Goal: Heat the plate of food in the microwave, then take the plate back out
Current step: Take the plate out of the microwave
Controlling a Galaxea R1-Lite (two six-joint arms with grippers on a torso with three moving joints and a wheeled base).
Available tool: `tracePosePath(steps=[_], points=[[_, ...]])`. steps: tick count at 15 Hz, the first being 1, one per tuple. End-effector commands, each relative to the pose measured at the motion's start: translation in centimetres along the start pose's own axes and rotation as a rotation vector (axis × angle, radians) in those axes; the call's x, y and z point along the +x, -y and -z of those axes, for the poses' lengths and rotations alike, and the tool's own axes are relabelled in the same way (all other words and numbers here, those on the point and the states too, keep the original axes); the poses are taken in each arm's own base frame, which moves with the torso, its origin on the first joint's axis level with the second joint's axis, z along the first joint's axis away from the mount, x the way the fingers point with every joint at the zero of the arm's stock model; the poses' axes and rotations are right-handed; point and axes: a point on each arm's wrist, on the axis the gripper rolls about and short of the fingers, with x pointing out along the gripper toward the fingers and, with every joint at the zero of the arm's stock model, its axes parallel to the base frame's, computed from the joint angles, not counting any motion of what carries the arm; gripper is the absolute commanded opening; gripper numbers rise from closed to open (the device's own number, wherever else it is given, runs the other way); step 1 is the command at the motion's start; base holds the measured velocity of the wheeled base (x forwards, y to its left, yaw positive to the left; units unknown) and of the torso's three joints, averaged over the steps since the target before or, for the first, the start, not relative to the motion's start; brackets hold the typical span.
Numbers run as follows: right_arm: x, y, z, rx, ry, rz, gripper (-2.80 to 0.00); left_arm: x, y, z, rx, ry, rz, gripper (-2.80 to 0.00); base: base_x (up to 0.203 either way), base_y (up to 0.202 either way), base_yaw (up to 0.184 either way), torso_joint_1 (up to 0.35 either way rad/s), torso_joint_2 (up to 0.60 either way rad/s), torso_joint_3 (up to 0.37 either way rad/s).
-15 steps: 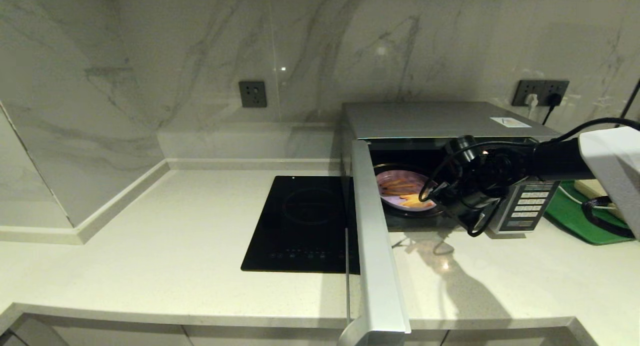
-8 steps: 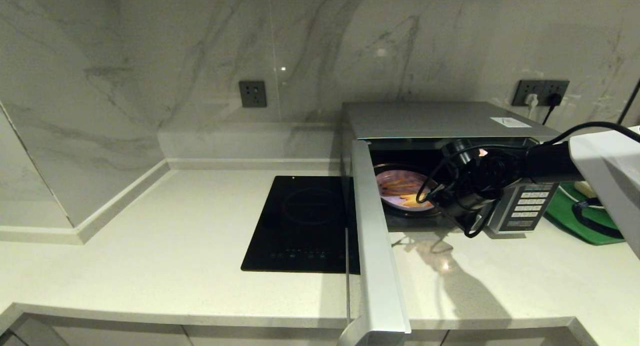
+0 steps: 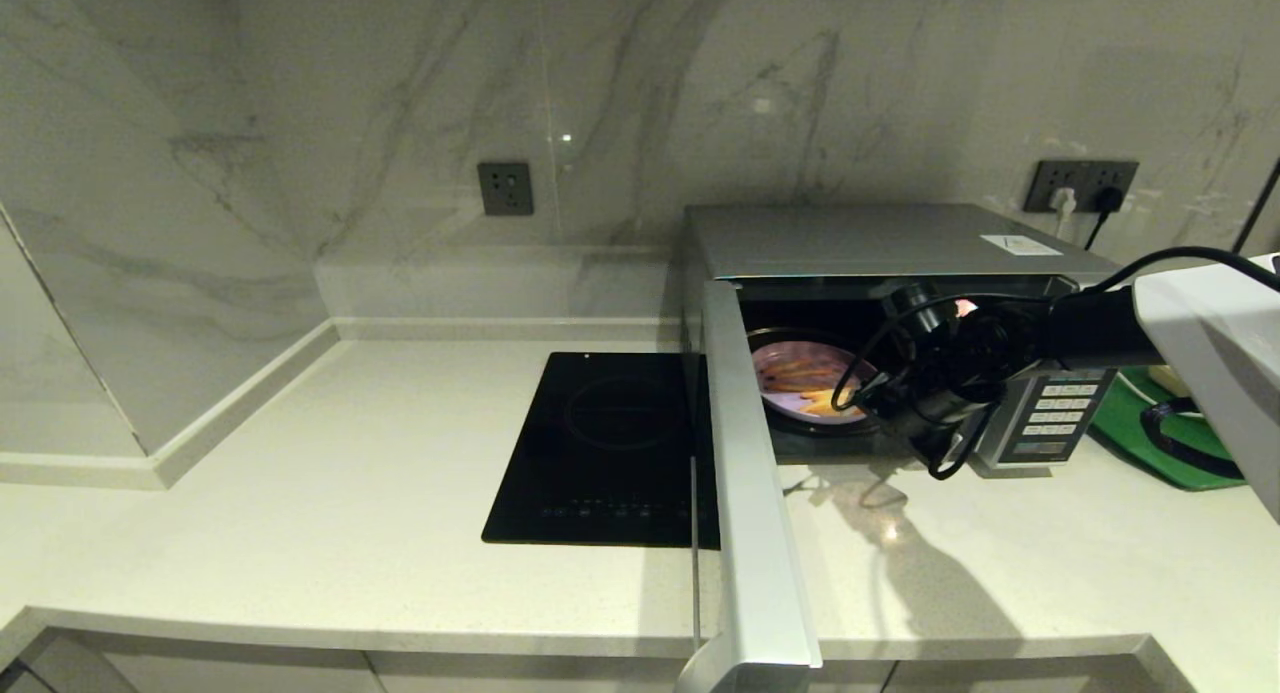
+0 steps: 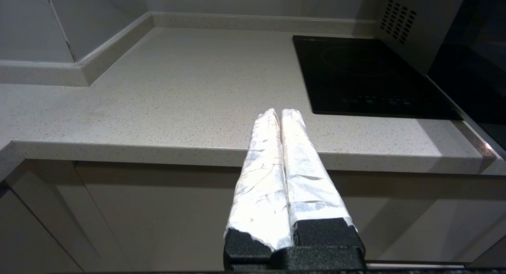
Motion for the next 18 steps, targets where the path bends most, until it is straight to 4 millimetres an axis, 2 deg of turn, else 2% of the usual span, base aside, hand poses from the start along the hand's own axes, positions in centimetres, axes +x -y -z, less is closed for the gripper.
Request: tracePosePath(steps=[1, 8, 14, 18], points=[[0.0, 0.1, 0.0, 0.007, -0.002, 0.006, 0.00, 0.0, 0.0, 0.0, -0.001, 0.002, -0.001, -2.80, 0.000, 0.000, 0.000, 0.000, 0.00, 0.000], [0.1, 1.4, -0.6, 0.028, -0.003, 0.040, 0.00, 0.0, 0.0, 0.0, -0.001, 0.000, -0.002, -2.80, 0.000, 0.000, 0.000, 0.000, 0.00, 0.000], [-0.5, 0.2, -1.4, 0.034, 0.028, -0.013, 0.00, 0.0, 0.0, 0.0, -0.001, 0.000, 0.000, -2.80, 0.000, 0.000, 0.000, 0.000, 0.00, 0.000], [0.0, 0.1, -1.4, 0.033, 0.027, -0.010, 0.00, 0.0, 0.0, 0.0, -0.001, 0.000, 0.000, -2.80, 0.000, 0.000, 0.000, 0.000, 0.00, 0.000]])
